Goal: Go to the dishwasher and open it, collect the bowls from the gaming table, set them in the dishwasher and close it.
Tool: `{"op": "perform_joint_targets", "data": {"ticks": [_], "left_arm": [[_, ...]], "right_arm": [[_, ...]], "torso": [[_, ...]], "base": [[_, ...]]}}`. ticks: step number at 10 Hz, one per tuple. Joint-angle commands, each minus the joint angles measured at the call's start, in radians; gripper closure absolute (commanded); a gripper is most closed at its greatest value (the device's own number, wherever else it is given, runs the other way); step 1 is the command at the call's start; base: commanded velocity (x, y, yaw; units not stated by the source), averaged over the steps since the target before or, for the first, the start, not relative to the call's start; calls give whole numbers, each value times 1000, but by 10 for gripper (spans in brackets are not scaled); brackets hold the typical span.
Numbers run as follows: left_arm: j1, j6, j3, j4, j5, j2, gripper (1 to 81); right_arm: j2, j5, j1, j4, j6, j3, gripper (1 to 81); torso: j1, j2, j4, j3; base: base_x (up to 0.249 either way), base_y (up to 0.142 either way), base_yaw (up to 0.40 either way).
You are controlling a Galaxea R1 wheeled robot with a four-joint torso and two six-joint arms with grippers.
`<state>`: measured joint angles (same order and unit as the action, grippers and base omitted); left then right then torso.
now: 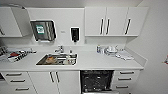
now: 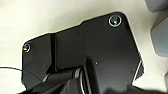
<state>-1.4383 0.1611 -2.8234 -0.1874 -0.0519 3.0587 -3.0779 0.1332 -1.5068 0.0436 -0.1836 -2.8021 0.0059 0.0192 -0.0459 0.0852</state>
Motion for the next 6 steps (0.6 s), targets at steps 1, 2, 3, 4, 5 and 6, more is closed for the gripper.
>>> {"op": "perform_joint_targets", "data": {"ticks": [1, 2, 3, 4, 5, 6], "left_arm": [[46, -2, -2, -1, -52, -10, 10], [46, -2, -1, -1, -51, -12, 10], [45, -3, -1, -3, -51, -12, 10], [45, -3, -1, -1, -49, -14, 10], [45, -2, -1, 2, -49, -15, 10], [45, -2, -1, 3, -49, -18, 10]], "right_arm": [[0, -50, 44, 5, 3, 4, 10], [0, -50, 44, 5, 4, 4, 10], [0, -50, 43, 5, 4, 4, 10], [0, -50, 41, 5, 4, 3, 10], [2, -50, 39, 5, 4, 3, 10], [2, -50, 38, 5, 3, 3, 10]], "torso": [[0, 0, 0, 0], [0, 0, 0, 0], [0, 0, 0, 0], [0, 0, 0, 0], [0, 0, 0, 0], [0, 0, 0, 0]], "base": [[0, 0, 0], [0, 0, 0], [0, 0, 0], [0, 0, 0], [0, 0, 88], [0, 0, 188]]}}
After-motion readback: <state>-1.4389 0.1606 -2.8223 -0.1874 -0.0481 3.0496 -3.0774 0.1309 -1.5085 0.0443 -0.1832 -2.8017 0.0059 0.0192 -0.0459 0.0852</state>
